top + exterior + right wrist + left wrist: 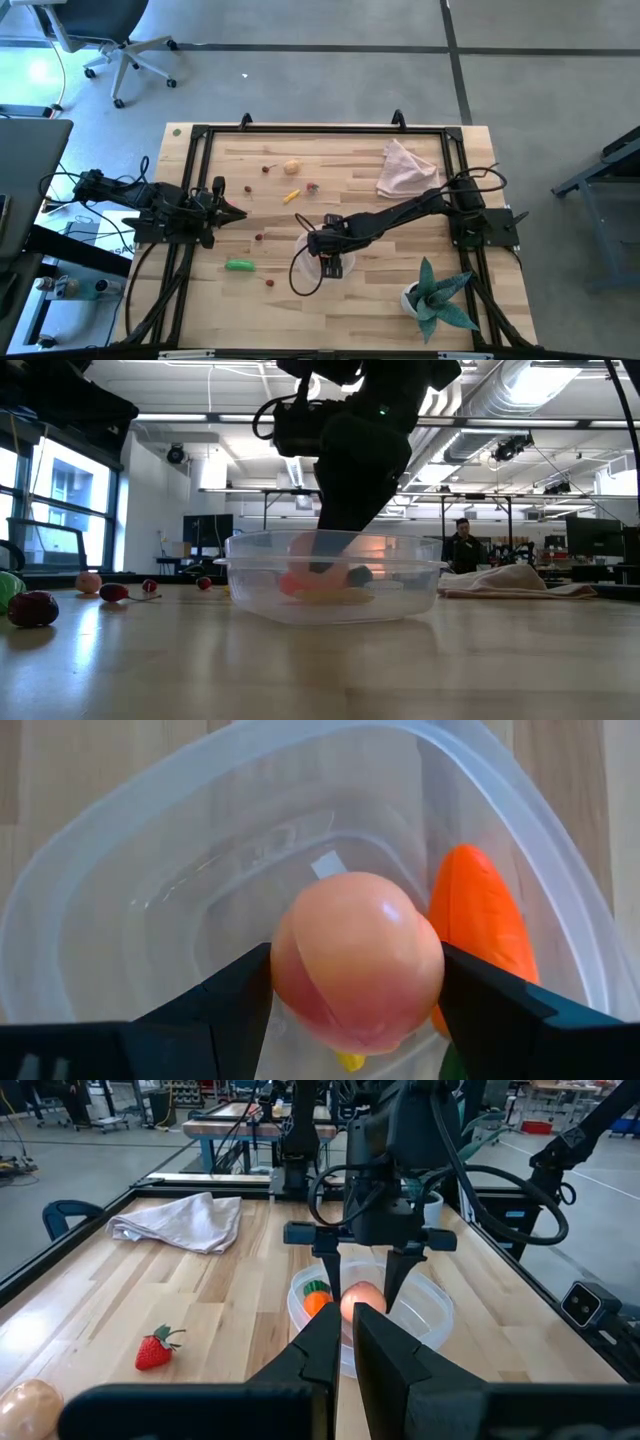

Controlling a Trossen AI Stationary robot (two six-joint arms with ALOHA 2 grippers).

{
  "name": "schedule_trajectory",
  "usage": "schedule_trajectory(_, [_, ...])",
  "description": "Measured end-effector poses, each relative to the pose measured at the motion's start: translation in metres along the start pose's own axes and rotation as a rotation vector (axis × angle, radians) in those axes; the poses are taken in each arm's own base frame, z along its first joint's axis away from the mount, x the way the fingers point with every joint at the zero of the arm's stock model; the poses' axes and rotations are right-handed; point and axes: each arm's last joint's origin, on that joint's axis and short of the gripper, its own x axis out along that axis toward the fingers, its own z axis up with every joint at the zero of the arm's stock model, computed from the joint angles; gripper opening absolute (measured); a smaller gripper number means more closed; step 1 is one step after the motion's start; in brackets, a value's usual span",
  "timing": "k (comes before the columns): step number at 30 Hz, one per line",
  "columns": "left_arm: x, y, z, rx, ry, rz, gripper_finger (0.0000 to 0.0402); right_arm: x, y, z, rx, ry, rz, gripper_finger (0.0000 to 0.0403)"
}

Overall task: Pick and placing Produce into tupperware
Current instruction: Put the peach into the transparent bin

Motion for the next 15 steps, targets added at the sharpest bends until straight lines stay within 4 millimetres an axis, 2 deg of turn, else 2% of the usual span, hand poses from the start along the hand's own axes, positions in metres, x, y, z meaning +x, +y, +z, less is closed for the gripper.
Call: schedule_trajectory(15, [0.0,0.0,0.0,0.0,0.0,0.0,0.0021,0.0,0.0006,0.0027,-0.002,-0.027,0.007,0.0244])
